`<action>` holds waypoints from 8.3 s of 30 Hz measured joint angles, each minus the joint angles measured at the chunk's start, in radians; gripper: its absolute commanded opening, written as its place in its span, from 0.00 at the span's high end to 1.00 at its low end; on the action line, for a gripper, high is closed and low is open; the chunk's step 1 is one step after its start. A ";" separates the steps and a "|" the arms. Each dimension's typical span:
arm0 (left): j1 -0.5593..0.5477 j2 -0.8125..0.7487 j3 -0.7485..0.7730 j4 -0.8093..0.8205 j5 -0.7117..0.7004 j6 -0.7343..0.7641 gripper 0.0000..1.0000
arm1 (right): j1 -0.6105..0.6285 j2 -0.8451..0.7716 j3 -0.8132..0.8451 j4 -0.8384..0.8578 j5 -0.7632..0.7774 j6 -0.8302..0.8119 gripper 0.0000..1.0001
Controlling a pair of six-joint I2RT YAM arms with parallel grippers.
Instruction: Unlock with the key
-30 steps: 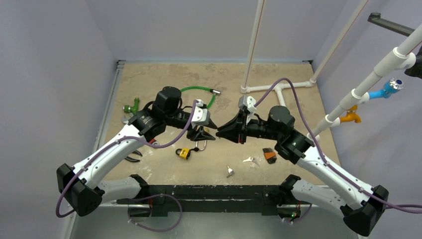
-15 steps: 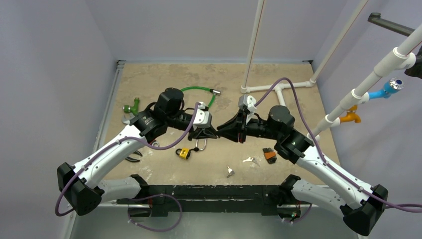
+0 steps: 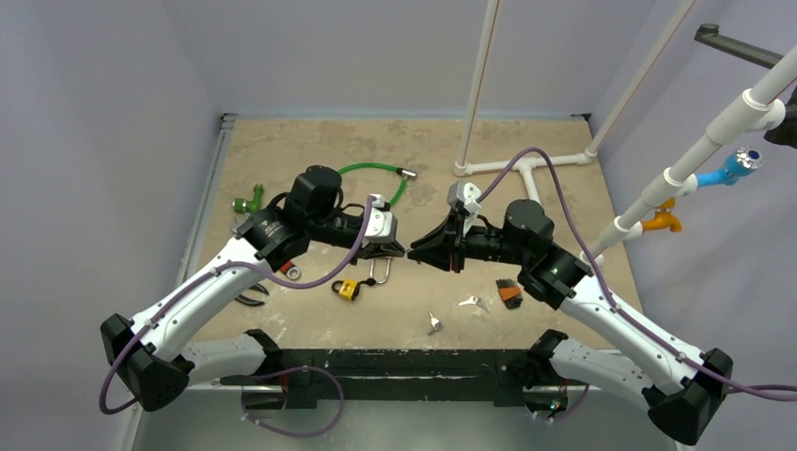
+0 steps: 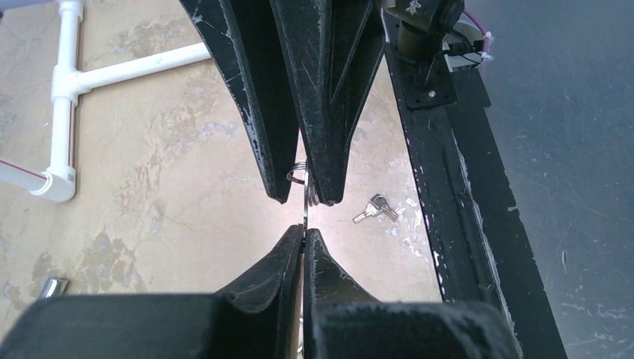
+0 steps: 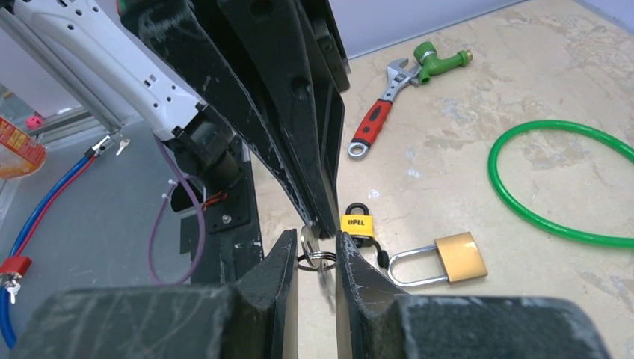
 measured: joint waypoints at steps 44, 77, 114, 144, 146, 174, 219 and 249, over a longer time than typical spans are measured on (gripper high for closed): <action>0.025 -0.027 0.044 -0.200 -0.067 0.101 1.00 | 0.004 0.154 0.103 -0.121 -0.111 -0.096 0.92; 0.188 0.140 -0.119 -0.370 -0.201 0.392 0.13 | 0.026 0.002 -0.068 -0.070 -0.019 0.021 1.00; 0.085 0.222 -0.341 -0.208 -0.470 0.676 1.00 | -0.047 -0.153 -0.068 -0.154 0.038 0.045 1.00; 0.006 -0.490 -0.142 -0.212 -0.174 0.892 1.00 | -0.069 -0.053 -0.034 -0.003 -0.081 0.072 1.00; 0.000 -0.474 -0.142 -0.215 -0.205 0.906 1.00 | -0.069 -0.032 -0.013 0.000 -0.090 0.073 1.00; -0.046 -0.387 -0.063 -0.262 -0.651 0.826 1.00 | 0.064 0.224 0.223 -0.012 -0.045 0.102 1.00; -0.071 -0.378 -0.063 -0.212 -0.679 0.801 1.00 | 0.097 0.375 0.275 0.106 -0.015 0.122 1.00; -0.082 -0.369 -0.062 -0.206 -0.730 0.782 1.00 | 0.129 0.377 0.275 0.153 0.084 0.132 1.00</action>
